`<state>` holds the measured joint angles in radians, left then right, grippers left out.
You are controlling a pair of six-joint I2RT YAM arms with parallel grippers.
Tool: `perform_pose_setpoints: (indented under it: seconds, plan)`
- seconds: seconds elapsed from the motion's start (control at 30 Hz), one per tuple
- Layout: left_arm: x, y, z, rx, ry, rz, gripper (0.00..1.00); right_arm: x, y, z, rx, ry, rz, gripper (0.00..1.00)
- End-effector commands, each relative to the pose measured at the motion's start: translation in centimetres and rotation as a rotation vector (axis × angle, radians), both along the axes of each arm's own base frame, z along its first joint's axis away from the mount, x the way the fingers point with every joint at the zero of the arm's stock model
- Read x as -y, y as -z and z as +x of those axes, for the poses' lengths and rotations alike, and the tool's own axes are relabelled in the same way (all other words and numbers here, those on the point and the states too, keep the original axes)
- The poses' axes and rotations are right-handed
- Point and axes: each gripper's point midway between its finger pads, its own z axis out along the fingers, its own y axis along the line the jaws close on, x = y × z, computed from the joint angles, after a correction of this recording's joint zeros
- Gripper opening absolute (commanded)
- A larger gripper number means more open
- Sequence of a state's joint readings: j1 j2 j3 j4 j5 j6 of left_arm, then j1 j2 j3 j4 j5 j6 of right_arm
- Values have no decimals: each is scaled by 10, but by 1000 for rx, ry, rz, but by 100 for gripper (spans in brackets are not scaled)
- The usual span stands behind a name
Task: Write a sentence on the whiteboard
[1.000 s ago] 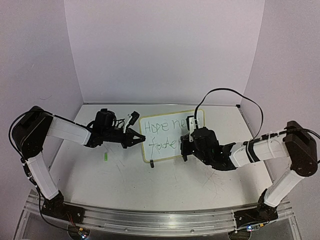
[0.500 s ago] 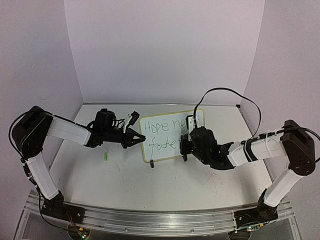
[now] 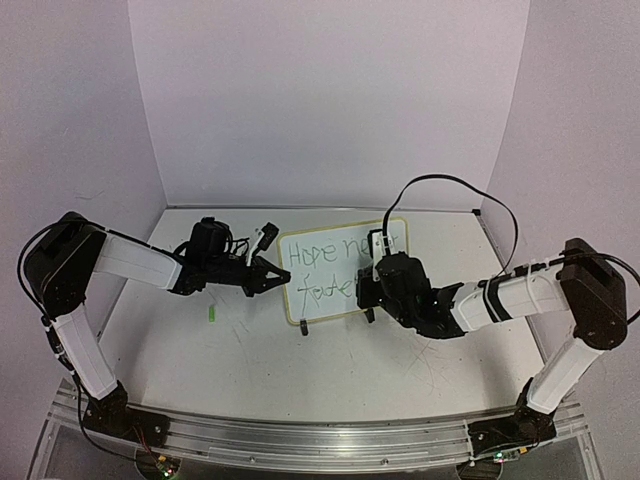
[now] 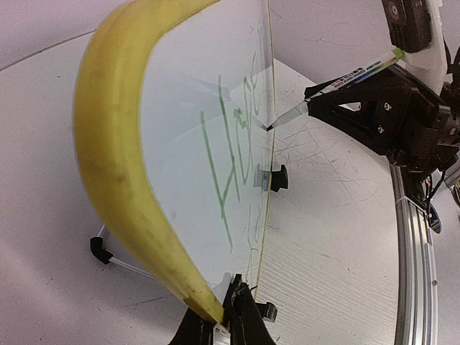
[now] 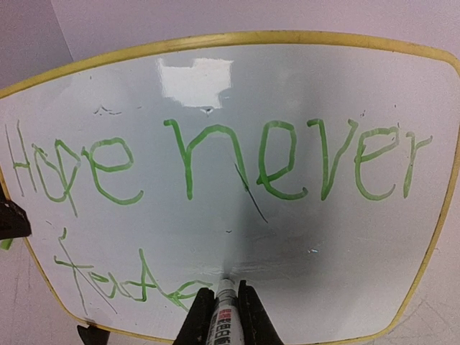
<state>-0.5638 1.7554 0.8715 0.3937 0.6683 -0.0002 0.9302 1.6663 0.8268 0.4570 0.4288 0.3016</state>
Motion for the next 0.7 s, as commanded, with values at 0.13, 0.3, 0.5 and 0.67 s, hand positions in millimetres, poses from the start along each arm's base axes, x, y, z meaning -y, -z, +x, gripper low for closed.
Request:
perform_pose_setpoints:
  seconds: [0.13,0.3,0.5,0.67]
  plan:
    - [-27,45,24,33,-128,196,0,-7,-2,4,0,-7,24,0]
    - [-27,46,25,32,-129,198,0,-8,7,-2,-22,-16,20,0]
    - [-27,46,25,33,-131,198,0,-2,13,-4,-32,-3,12,0]
    - [-27,46,25,31,-130,198,0,1,19,-6,-43,5,1,0]
